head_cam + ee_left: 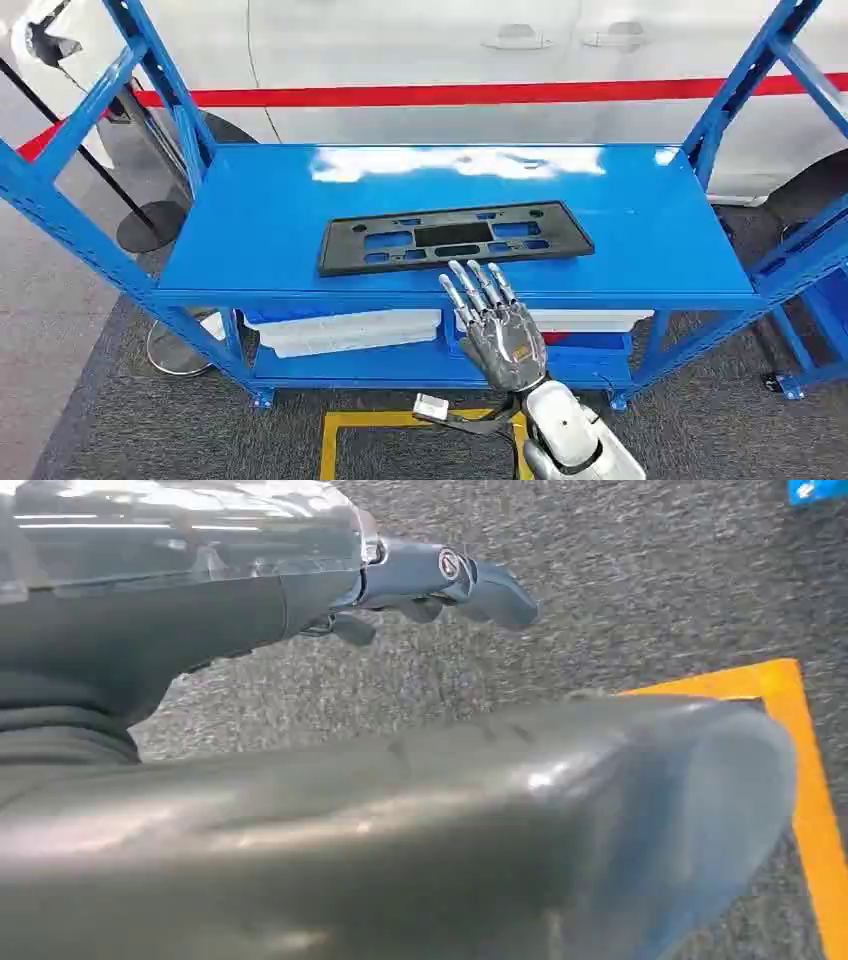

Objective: Take the parts from the cabinet and place them on the table.

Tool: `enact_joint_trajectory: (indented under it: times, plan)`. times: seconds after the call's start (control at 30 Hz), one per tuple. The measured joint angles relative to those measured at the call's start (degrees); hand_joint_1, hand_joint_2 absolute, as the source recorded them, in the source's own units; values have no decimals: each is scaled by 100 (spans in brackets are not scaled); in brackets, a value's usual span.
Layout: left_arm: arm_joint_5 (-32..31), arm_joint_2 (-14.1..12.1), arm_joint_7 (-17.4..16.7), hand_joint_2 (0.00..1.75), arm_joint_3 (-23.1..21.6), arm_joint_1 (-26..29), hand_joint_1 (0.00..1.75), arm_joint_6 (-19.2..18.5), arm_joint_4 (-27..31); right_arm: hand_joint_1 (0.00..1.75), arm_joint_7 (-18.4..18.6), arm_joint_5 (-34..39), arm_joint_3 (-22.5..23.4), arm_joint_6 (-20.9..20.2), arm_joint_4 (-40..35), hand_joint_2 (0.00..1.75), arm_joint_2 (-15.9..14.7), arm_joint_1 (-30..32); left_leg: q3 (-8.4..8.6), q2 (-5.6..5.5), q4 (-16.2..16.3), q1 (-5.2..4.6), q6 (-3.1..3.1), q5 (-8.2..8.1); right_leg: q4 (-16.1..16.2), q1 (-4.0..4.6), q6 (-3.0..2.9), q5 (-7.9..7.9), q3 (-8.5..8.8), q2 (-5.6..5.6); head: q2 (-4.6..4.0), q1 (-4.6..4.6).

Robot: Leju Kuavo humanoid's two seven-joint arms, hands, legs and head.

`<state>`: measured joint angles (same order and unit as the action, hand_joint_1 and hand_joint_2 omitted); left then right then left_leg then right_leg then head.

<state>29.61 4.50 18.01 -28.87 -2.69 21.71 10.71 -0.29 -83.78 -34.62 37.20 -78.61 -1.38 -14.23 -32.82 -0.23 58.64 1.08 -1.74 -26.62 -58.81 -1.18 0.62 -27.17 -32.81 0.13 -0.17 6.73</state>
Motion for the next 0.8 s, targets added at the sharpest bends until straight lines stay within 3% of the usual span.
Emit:
enact_joint_trajectory:
  times: [0.03, 0.1, 0.17, 0.2, 0.27, 0.3, 0.33, 0.37, 0.43, 0.47, 0.5, 0.6, 0.67, 0.7, 0.77, 0.8]
  plan:
    - [29, 0, -4, 0, 0, -10, 0, -15, 0, 0, 11, -33, -55, 22, 155, 175, 4, -94, -44, -11, 52, 0, 79, -3, 23, -1, 39, 20, -12, 0, 0, 0]
    - [48, 0, -7, 0, 0, -11, 0, -33, -2, 0, 9, -88, -153, 72, 496, 175, 26, -279, -52, -14, 50, -17, 159, -4, 58, -7, 99, 32, 6, -1, 0, -2]
    - [96, -9, -13, 0, 2, -14, 0, -55, -4, 0, -24, -120, -197, 116, 801, 175, 77, -454, -11, -10, -13, 6, 258, 31, -74, -32, 152, -74, -35, -12, 0, -2]
    - [114, -13, -13, 0, 2, -26, 0, -59, -7, 0, -44, -149, -225, 155, 970, 175, 120, -552, -9, -3, -15, -1, 303, 21, -389, -33, 150, -245, -193, -14, 0, -2]
    - [155, -15, -13, 0, 2, -37, 0, -68, -7, 0, -89, -171, -252, 179, 1285, 175, 195, -677, 0, -1, -15, -18, 335, 5, -1307, -14, 157, -613, -675, -12, 0, -2]
    - [177, -15, -13, 0, 2, -35, 0, -79, -7, 0, -136, -188, -265, 190, 1422, 175, 225, -712, 8, -4, -13, -37, 350, -6, -1690, -11, 154, -698, -899, -12, 0, -2]
    - [221, -15, -22, 0, 2, -30, 0, -99, -7, 0, -188, -199, -269, 199, 1558, 175, 260, -736, 31, -13, -13, -55, 363, -18, -1787, -10, 135, -617, -997, -12, 0, -2]
    - [241, -15, -31, 0, 4, -27, 0, -112, -9, 0, -221, -201, -269, 201, 1672, 175, 301, -762, 58, -21, -13, -70, 367, -38, -1607, 0, 104, -422, -950, -12, 0, -2]
    - [256, -17, -37, 0, 7, -31, 0, -125, -11, 0, -253, -201, -269, 216, 1811, 175, 374, -831, 138, -27, -13, -106, 362, -88, -675, 49, 1, 149, -559, -12, 0, -2]
    - [267, -15, -39, 0, 7, -30, 0, -129, -11, 0, -292, -190, -269, 225, 1865, 175, 407, -872, 160, -27, -14, -107, 352, -114, -198, 90, -84, 331, -378, -16, 0, -2]
    - [280, -9, -39, 0, 7, -37, 0, -133, -11, 0, -332, -155, -267, 232, 1920, 175, 424, -906, 154, -25, -10, -140, 322, -133, -166, 107, -117, 235, -307, -25, 0, 0]
    - [291, -13, -57, 0, 9, -36, 0, -136, -15, 0, -466, -105, -184, 245, 2003, 175, 518, -942, 161, -10, -44, -105, 231, -156, -48, 139, -132, 204, -297, -4, 0, -2]
    - [297, -31, -63, 0, 9, -43, 0, -133, -15, 0, -544, -31, -103, 249, 2044, 175, 599, -967, 200, -10, 4, -115, 168, -239, 114, 59, -149, 237, -165, -10, 0, -4]
    - [302, -31, -63, 0, 9, -47, 0, -133, -17, 0, -572, 9, -81, 254, 2062, 175, 625, -999, 111, -8, 223, -117, 128, -352, 147, 42, -178, 229, -122, -15, 0, 0]
    - [330, -42, -63, 0, 11, -44, 0, -136, -24, 0, -715, 162, -29, 254, 2123, 175, 689, -1071, -397, -7, 1149, -63, 69, -744, 145, 42, -210, 203, -93, -18, 0, 0]
    - [335, -42, -63, 0, 11, -38, 0, -138, -30, 0, -794, 252, 9, 256, 2158, 175, 695, -1089, -635, -6, 1538, -43, 37, -844, 144, 43, -206, 186, -83, -18, 0, 0]
